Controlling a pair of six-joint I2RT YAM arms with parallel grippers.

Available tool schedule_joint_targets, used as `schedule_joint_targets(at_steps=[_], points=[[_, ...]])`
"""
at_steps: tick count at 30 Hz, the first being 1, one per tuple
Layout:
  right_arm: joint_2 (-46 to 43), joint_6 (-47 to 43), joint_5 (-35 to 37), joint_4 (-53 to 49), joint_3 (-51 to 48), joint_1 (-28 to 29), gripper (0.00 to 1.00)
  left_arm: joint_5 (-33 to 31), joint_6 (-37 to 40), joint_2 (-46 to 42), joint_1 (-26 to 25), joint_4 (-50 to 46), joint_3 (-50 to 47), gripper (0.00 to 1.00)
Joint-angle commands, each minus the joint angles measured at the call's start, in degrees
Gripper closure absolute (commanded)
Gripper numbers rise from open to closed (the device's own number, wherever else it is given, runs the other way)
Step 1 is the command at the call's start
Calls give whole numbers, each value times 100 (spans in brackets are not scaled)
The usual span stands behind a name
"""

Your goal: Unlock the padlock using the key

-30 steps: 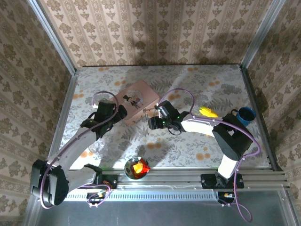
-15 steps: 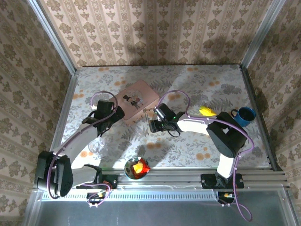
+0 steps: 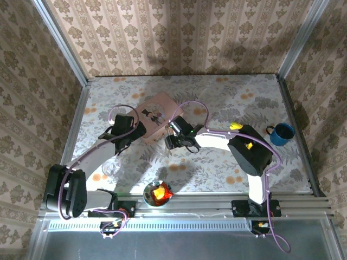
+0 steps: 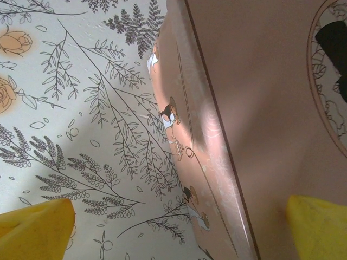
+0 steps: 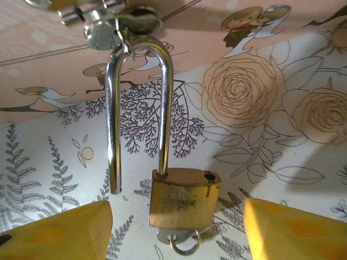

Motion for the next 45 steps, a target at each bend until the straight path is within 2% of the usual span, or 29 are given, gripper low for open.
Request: schedule_joint_targets(at_steps=[1,12,16,27,35,45], points=[[157,-190,171,-281,176,27,35,77,171,150,46,68,134,0],[448,-284,333,-497,204,70,44,130,136,339,54,135,144,0],[445,-262,317,-474,83,90,51,177,94,350,46,174,135,0],[267,-35,194,-171,-153,87,85,196,-135,348,-215,220,-32,0],[-13,168,186,61,-359,54,91,108,-172,343,-348,228,-25,0],[-249,820,78,264,-417,54,95,-33,-172,398,-453,272,-6,0]])
